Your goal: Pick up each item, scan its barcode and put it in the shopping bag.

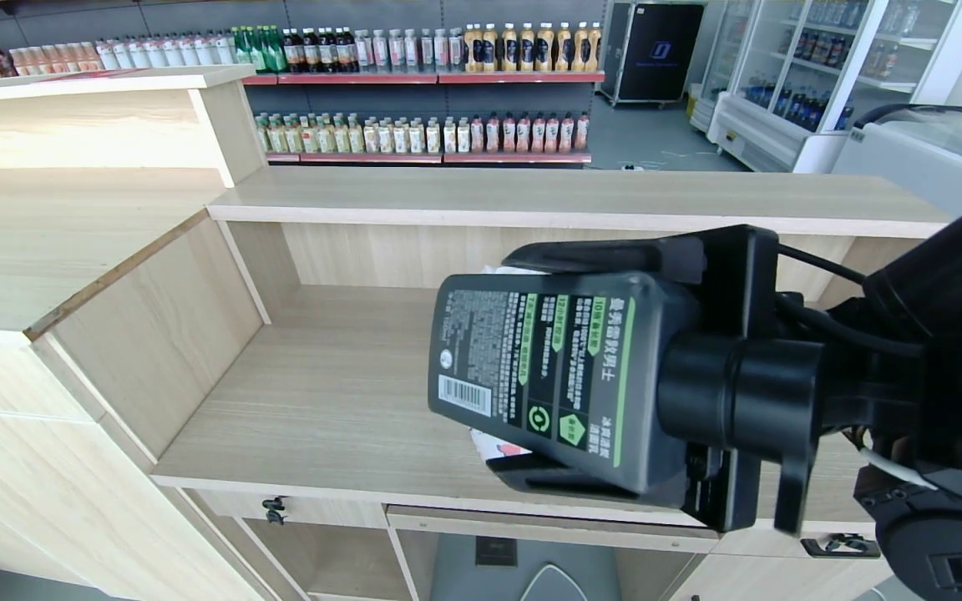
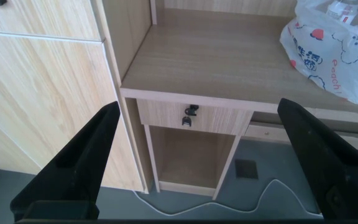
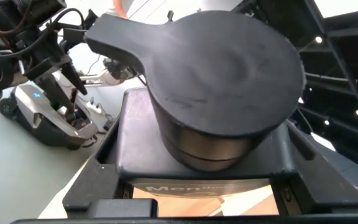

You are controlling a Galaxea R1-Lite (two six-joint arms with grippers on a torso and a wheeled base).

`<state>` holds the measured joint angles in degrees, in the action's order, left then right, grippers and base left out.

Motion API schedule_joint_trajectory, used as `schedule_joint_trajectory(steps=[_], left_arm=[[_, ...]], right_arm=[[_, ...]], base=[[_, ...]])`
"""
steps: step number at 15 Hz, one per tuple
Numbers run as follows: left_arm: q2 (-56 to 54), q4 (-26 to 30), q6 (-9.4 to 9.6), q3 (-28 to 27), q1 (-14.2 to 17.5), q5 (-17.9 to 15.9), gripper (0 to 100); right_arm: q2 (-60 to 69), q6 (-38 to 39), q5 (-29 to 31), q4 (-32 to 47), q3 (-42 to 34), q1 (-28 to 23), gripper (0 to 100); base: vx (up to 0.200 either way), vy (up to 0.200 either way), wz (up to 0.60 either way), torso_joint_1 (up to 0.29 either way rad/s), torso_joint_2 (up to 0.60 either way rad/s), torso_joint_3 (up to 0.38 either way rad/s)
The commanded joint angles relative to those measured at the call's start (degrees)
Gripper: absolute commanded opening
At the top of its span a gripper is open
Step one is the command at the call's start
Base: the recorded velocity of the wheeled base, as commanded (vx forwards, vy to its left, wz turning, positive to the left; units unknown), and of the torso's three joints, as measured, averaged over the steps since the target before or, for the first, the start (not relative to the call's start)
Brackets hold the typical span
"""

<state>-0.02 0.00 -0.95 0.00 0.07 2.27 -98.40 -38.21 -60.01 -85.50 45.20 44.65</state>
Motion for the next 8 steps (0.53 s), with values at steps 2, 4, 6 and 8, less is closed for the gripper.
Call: schedule_joint_trajectory(steps=[2, 4, 6, 8], left_arm=[[0.02, 0.00, -0.02, 0.00, 0.01, 0.02, 100], [0.02, 0.00, -0.02, 0.00, 0.01, 0.02, 100], [0.02, 0.00, -0.02, 0.00, 0.01, 0.02, 100], [0.02, 0.00, -0.02, 0.00, 0.01, 0.02, 100]], right_arm=[[-0.83, -0.03, -0.02, 0.08, 0.24, 0.35, 0], [-0.39, -0.03, -0.02, 0.08, 0.06, 0.26, 0], [-0.21, -0.03, -0.02, 0.08, 0.06, 0.26, 0], [-0.12, -0.03, -0.02, 0.08, 0.15, 0.26, 0]], base=[[0.000, 0.000, 0.00, 0.000, 0.00, 0.000], [0.000, 0.000, 0.00, 0.000, 0.00, 0.000], [0.000, 0.000, 0.00, 0.000, 0.00, 0.000], [0.000, 0.000, 0.00, 0.000, 0.00, 0.000]])
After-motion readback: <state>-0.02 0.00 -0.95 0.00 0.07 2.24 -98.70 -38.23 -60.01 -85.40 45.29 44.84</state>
